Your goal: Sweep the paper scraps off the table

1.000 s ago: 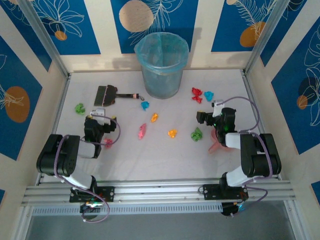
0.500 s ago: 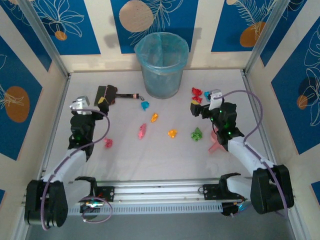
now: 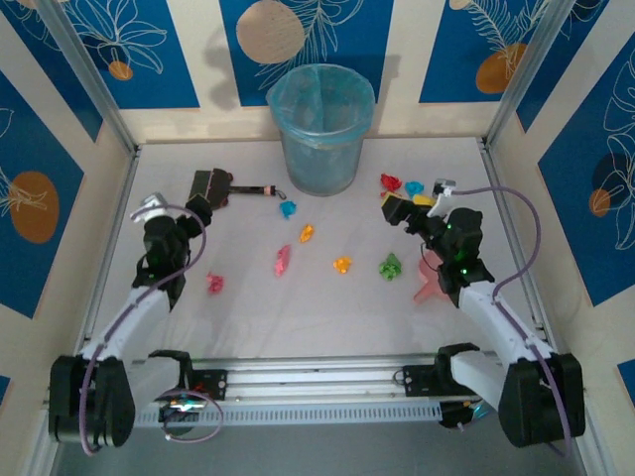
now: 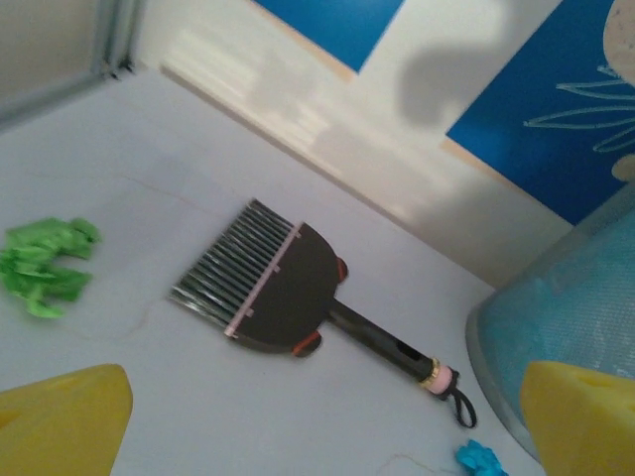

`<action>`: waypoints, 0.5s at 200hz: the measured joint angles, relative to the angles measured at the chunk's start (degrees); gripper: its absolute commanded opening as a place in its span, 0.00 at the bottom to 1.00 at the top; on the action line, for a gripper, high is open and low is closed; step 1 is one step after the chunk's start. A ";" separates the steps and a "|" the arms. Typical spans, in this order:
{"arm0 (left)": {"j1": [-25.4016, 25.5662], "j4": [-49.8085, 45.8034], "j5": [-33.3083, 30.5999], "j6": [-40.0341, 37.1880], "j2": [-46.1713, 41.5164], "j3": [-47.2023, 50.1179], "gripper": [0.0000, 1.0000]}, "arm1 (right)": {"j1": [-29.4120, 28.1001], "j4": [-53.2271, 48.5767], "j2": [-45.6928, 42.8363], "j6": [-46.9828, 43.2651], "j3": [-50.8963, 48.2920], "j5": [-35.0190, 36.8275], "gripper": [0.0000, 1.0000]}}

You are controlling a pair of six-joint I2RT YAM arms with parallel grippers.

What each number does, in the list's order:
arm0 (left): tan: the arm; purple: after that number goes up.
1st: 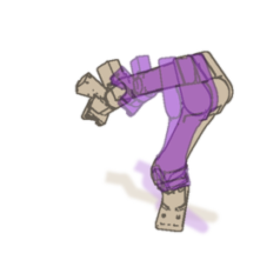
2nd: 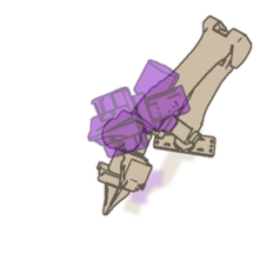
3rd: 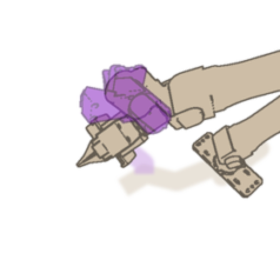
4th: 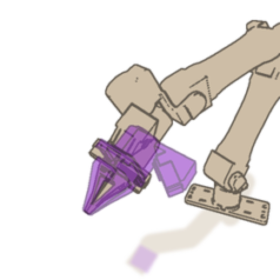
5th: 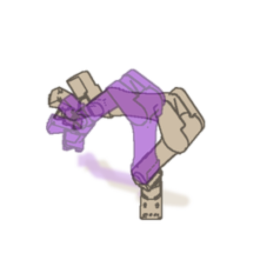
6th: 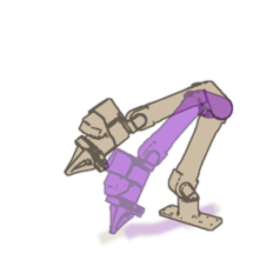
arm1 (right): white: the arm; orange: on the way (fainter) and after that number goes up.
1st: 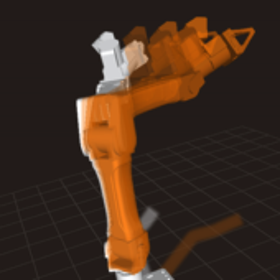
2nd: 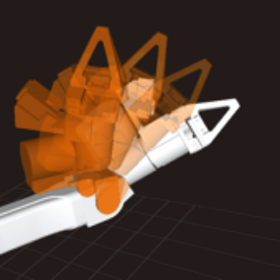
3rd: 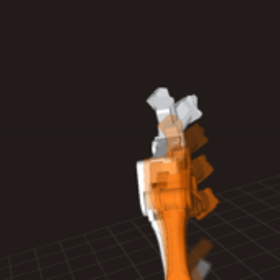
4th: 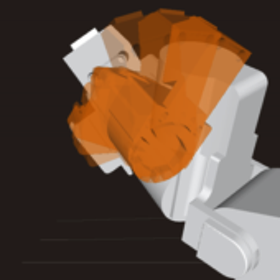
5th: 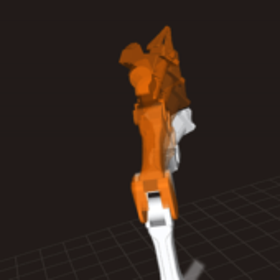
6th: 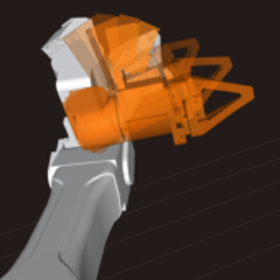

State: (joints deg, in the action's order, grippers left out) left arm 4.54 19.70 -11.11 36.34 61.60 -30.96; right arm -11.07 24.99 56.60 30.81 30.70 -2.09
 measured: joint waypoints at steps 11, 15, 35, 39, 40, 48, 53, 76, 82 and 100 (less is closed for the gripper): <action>0.00 -1.62 2.14 0.74 2.34 -2.32 1.00 | -5.99 -2.78 -1.01 -1.44 1.64 2.71 0.99; 0.00 -2.23 2.86 0.96 3.10 -2.93 1.00 | -8.39 -4.17 -0.83 -2.38 2.75 3.52 0.99; 0.00 -6.14 5.49 2.64 5.46 -4.66 1.00 | -18.78 -10.75 2.03 -6.01 9.25 7.56 0.99; 0.00 -7.37 5.75 3.02 5.77 -5.05 1.00 | -20.52 -11.82 2.62 -6.80 10.21 8.44 0.99; 0.00 -7.69 5.77 3.17 5.84 -5.14 1.00 | -21.18 -12.31 2.89 -7.08 10.51 8.81 0.99; 0.00 -11.26 5.90 4.39 6.40 -6.29 1.00 | -24.57 -14.14 4.07 -8.50 11.58 10.60 0.99; 0.00 -13.40 6.05 5.46 6.67 -7.13 1.00 | -26.64 -15.23 4.70 -9.49 11.76 11.80 0.99; 0.98 -20.35 5.95 10.93 7.78 -10.08 1.00 | -34.67 -19.56 8.11 -12.85 10.86 16.79 0.98; 1.62 -21.66 5.90 12.35 8.41 -10.86 1.00 | -36.13 -20.13 9.18 -13.60 10.43 17.73 0.97; 4.92 -27.19 4.70 17.05 12.63 -15.30 1.00 | -39.17 -20.02 12.74 -15.54 8.61 22.01 0.97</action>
State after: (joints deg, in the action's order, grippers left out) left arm 9.45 -7.49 -6.42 53.39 74.24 -46.26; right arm -50.24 4.97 69.34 15.27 39.31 19.92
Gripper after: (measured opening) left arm 0.999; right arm 0.974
